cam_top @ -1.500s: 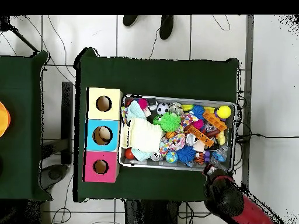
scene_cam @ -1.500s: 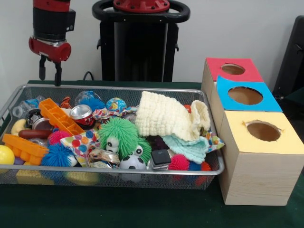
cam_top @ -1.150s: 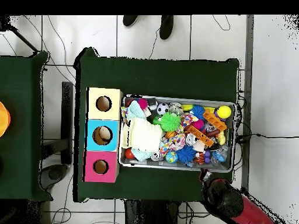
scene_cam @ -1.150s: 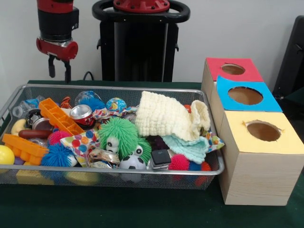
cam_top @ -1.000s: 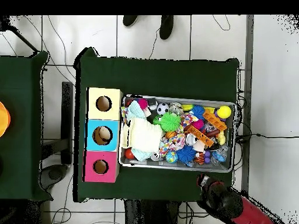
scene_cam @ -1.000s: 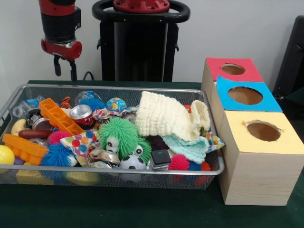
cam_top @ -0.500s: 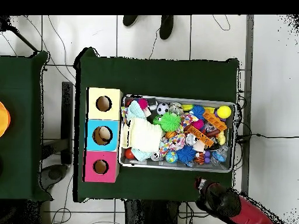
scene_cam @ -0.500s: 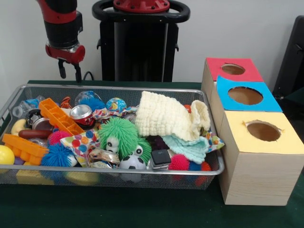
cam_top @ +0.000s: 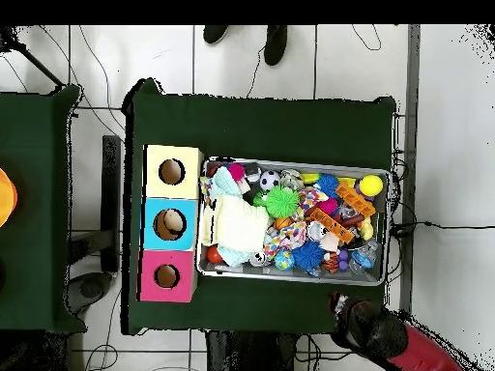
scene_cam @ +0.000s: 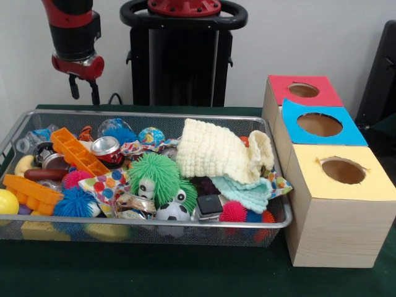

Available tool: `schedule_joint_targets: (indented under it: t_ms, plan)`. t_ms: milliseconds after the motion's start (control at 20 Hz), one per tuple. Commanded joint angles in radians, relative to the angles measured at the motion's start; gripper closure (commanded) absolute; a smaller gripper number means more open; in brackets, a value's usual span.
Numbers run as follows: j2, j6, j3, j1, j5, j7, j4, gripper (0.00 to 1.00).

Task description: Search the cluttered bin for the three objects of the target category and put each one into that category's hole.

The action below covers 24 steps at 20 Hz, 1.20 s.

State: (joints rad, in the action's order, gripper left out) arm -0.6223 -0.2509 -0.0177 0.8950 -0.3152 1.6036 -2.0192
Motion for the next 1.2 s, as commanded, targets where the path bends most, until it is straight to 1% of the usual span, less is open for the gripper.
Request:
schedule_joint_targets:
  t_ms: [50, 400, 650, 950, 1200]
  plan:
    - [-0.087, -0.164, 0.106, 0.016, 0.030, 0.003, 0.098, 0.00]
    - [-0.063, -0.174, 0.133, 0.035, 0.025, 0.000, 0.122, 0.00]
    - [0.000, -0.154, 0.159, 0.053, 0.019, -0.004, 0.169, 0.00]
    - [0.076, -0.129, 0.170, 0.069, 0.006, -0.001, 0.242, 0.00]
    - [0.090, -0.107, 0.168, 0.068, -0.003, 0.018, 0.260, 0.00]
